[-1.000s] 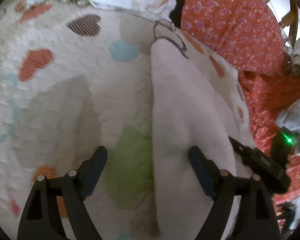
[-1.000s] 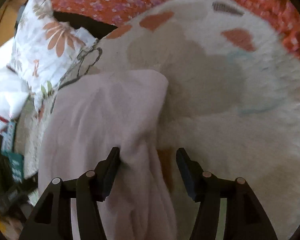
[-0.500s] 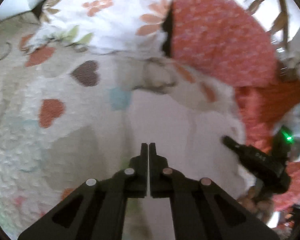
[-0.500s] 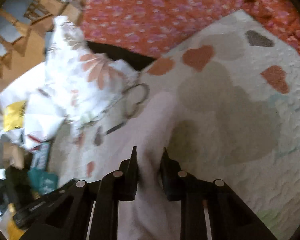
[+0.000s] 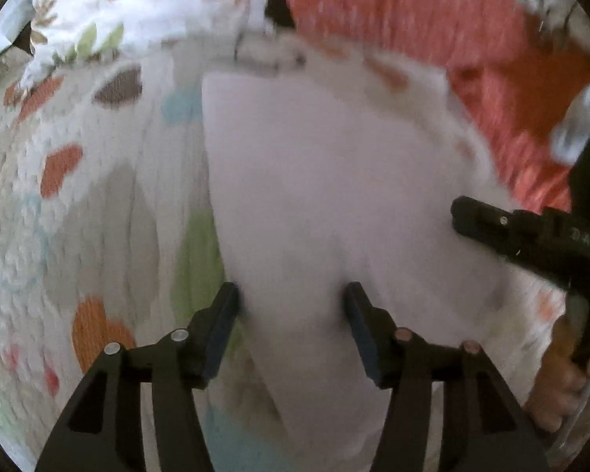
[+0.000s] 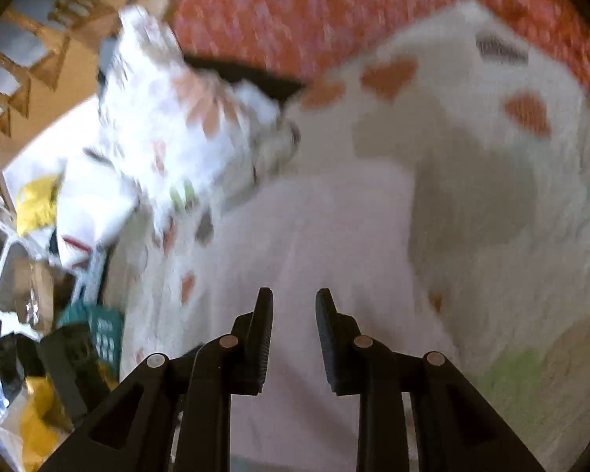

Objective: Fold small clothes

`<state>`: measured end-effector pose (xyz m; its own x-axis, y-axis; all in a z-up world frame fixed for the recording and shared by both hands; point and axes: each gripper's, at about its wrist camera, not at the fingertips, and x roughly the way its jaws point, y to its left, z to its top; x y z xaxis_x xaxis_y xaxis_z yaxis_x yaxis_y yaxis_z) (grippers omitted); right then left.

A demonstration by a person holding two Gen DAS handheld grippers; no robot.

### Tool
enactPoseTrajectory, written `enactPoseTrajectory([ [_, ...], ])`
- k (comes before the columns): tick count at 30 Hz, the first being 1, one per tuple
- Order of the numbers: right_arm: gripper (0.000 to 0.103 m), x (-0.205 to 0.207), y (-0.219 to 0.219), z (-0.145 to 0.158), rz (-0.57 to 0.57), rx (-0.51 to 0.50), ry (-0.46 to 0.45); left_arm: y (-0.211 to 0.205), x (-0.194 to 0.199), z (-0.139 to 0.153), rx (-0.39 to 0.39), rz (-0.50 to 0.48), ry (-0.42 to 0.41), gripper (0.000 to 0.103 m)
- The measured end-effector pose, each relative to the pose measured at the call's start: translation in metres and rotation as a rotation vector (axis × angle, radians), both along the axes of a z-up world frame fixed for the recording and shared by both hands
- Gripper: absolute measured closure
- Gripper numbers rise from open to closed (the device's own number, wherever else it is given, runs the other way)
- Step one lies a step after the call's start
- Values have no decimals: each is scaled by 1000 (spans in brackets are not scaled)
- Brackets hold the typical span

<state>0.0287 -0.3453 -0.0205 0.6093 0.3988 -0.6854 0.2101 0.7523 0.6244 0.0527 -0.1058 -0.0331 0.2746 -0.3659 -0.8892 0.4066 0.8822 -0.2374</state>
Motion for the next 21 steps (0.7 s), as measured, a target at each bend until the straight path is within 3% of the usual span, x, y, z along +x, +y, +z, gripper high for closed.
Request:
enactPoseTrajectory([
  [1,81,-2,-1,-17,-7,-49,87,3,-2,-6,-20,-11,36,47],
  [2,92,-4,-5,-27,-26,-94,145,6,-2,-6,-43,-16,62,47],
  [3,102,-9,-14,-36,-45,-101,174,12,0,-3,-68,-16,80,47],
  [4,101,-15,-22,-35,-62,-80,167,22,1,4,-105,-9,76,47],
  [5,98,-19,-27,-29,-83,-89,162,30,0,10,-127,2,63,47],
  [6,76,-26,-33,-18,-116,-148,142,43,2,18,-144,36,37,44],
  [7,60,-29,-35,-12,-139,-195,129,50,4,19,-155,60,27,38],
  [8,36,-35,-40,-4,-164,-234,96,57,6,20,-171,85,20,33],
  [9,33,-38,-44,2,-172,-221,69,65,9,19,-194,120,24,23],
  [10,33,-39,-49,1,-167,-155,44,67,11,16,-211,133,34,20],
  [13,33,-34,-48,-12,-104,-44,68,55,11,-1,-245,81,94,20],
  [16,33,-21,-27,-31,-27,-102,136,27,3,-21,-271,-16,177,19],
  [17,34,-19,-20,-37,-11,-134,151,18,-2,-25,-252,-27,166,20],
  [18,34,-19,-12,-42,-9,-156,152,12,-7,-22,-208,-33,121,26],
  [19,39,-20,-9,-43,-20,-170,143,6,-10,-19,-170,-51,96,52],
  [21,74,-24,-6,-42,-22,-114,143,3,-9,-11,-129,-65,85,66],
])
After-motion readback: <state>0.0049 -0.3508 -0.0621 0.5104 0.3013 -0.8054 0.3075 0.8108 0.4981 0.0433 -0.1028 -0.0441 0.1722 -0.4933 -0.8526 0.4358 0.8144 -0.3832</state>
